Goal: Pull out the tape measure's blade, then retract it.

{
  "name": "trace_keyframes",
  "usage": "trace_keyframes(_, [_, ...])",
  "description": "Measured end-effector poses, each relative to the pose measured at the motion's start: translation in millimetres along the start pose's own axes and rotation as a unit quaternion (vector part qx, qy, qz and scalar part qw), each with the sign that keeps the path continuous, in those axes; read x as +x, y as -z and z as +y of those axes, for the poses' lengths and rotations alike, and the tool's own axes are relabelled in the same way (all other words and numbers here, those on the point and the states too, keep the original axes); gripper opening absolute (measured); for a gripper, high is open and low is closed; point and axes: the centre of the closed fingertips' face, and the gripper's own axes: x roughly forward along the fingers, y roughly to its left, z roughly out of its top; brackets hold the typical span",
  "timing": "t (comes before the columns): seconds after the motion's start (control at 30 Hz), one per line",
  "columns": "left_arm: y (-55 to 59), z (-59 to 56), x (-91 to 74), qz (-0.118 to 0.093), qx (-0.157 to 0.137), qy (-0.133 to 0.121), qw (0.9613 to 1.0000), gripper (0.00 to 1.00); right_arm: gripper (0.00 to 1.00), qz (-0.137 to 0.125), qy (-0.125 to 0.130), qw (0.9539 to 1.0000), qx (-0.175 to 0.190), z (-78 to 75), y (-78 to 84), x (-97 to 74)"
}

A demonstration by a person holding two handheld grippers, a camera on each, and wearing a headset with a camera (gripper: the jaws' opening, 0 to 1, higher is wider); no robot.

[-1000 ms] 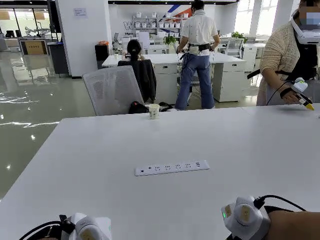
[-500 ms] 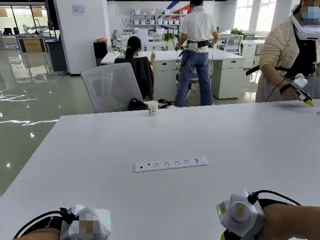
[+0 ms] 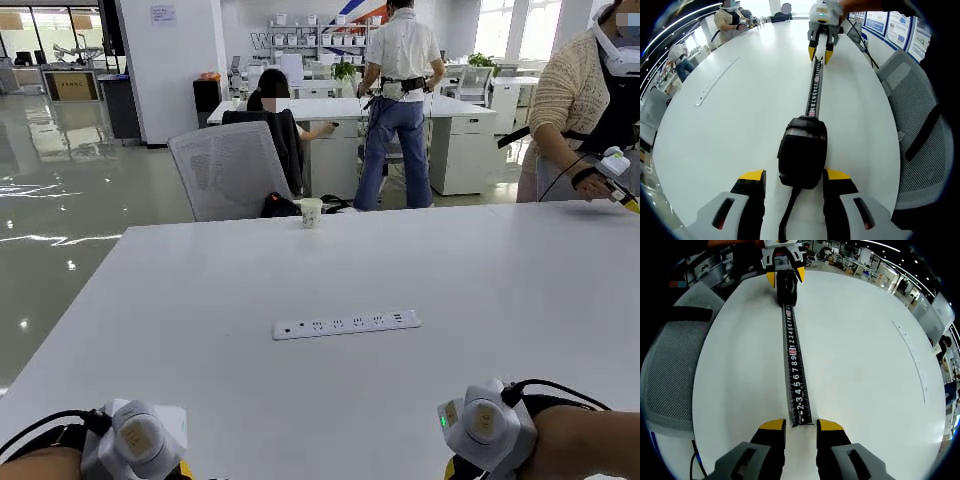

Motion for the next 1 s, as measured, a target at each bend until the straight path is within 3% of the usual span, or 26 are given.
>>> trace_keyframes(0.2, [1.5,-2.5,-5.3,-0.001,-0.003,0.007,1.0,0.48,0.25,-0.001,0.0,1.0,0.004,0.6,1.0,-3.7])
trace_keyframes(0.3, [-2.7,-2.8,-7.6,-0.012,-0.021,0.008,0.9997,0.56,0.29,-0.001,0.003,0.9999,0.014,-0.3,1.3,-6.5])
trace_keyframes(0.43, [-5.1,-3.8,-9.8,-0.023,-0.05,0.005,0.9985,0.62,0.36,-0.012,0.003,0.9984,0.055,1.0,0.8,-9.4])
trace_keyframes(0.6, [0.4,-8.0,-9.6,-0.031,-0.106,0.005,0.9939,0.76,0.44,-0.026,0.014,0.9966,0.077,3.0,3.3,-13.0])
trace_keyframes(1.0, [12.3,-15.6,-15.8,-0.044,-0.16,0.002,0.9861,0.88,0.57,-0.056,0.041,0.9884,0.135,4.7,17.4,-24.2])
